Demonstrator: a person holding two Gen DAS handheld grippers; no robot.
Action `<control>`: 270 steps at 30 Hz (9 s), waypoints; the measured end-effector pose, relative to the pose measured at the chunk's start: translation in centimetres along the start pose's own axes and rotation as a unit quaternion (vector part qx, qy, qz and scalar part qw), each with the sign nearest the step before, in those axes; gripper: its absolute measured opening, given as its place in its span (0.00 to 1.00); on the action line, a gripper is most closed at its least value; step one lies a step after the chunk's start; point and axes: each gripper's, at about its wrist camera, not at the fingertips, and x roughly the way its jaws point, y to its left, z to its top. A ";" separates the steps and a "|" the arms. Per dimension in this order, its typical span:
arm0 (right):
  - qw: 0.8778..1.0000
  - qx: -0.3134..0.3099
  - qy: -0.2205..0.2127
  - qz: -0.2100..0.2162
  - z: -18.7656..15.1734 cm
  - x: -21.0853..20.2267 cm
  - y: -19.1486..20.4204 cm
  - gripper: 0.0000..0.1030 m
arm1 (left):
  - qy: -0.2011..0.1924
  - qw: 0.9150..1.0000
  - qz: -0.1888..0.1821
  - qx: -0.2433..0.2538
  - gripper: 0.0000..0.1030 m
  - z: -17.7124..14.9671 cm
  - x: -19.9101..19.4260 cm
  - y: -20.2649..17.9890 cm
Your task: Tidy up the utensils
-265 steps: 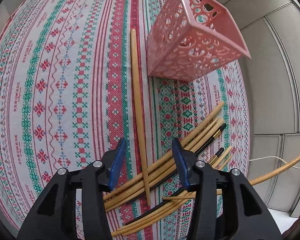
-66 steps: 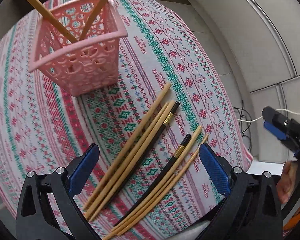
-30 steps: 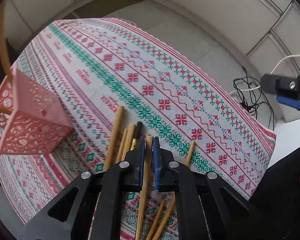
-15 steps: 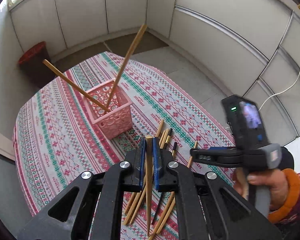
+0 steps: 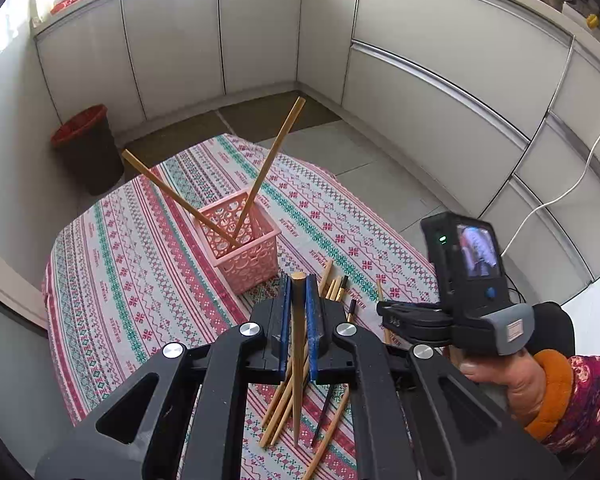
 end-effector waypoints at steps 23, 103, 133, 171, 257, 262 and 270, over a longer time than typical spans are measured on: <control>0.957 -0.070 -0.255 0.123 3.3 -25.1 1.0 0.06 | -0.152 0.988 0.004 -0.038 0.06 8.9 -9.4 -0.1; 0.989 0.122 -0.010 0.083 1.8 -4.3 -13.6 0.93 | 0.272 0.959 -0.080 -0.009 0.63 -2.4 18.3 -6.1; 0.994 -0.040 0.106 0.002 -5.9 1.4 -0.4 0.69 | 0.077 0.997 -0.018 -0.003 0.06 -0.3 3.6 0.8; 0.993 -0.014 -0.105 0.043 1.5 -7.6 -6.2 0.05 | 0.228 0.969 -0.073 0.058 0.31 -5.5 13.7 -4.4; 0.916 -0.110 -0.293 0.250 9.8 -20.6 8.9 0.72 | -0.150 0.959 0.089 -0.223 0.71 7.7 -4.7 9.5; 0.912 -0.123 -0.333 0.205 7.9 -22.0 7.0 0.90 | -0.120 0.968 0.109 -0.189 0.91 7.2 -3.5 7.2; 0.948 -0.060 -0.285 0.131 8.9 -19.0 0.2 0.93 | 0.038 0.990 0.057 -0.125 0.93 3.7 3.6 4.2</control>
